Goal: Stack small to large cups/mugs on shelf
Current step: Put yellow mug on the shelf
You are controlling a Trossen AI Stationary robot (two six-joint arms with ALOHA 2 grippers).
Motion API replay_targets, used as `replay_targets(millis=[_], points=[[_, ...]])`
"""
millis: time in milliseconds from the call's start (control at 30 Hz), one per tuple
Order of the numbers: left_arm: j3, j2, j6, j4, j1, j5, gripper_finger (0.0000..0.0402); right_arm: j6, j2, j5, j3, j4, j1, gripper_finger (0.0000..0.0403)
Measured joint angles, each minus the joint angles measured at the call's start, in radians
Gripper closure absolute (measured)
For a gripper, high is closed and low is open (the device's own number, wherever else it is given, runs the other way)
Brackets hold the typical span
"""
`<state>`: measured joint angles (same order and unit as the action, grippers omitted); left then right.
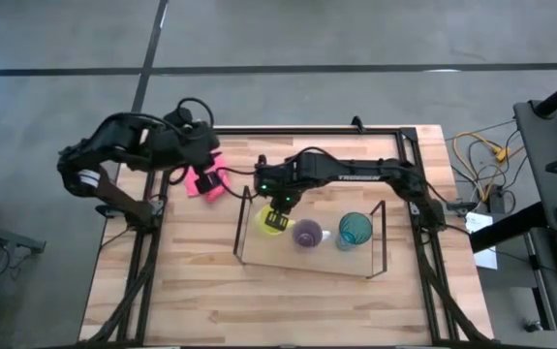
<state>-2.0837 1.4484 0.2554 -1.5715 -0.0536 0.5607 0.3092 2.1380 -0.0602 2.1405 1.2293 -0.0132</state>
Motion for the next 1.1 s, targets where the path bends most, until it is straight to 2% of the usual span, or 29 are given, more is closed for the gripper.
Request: replay_targets(millis=[200,400,667,1100], points=[[0.011,-0.027,-0.002,0.0,0.001,0.065,0.0329,0.0,0.028,-0.037,0.017,0.002,0.002,0.0394],[0.012,-0.04,-0.007,0.002,0.002,0.153,0.0329,0.0,0.027,-0.017,0.002,0.036,0.008,0.0394],[0.012,-0.041,-0.007,0.001,0.002,0.2,0.0329,0.004,0.027,-0.017,-0.001,0.031,0.011,0.0394],[0.012,-0.009,-0.008,0.001,0.002,0.201,0.0329,-0.012,0.026,-0.014,-0.025,0.0,0.013,0.0394]])
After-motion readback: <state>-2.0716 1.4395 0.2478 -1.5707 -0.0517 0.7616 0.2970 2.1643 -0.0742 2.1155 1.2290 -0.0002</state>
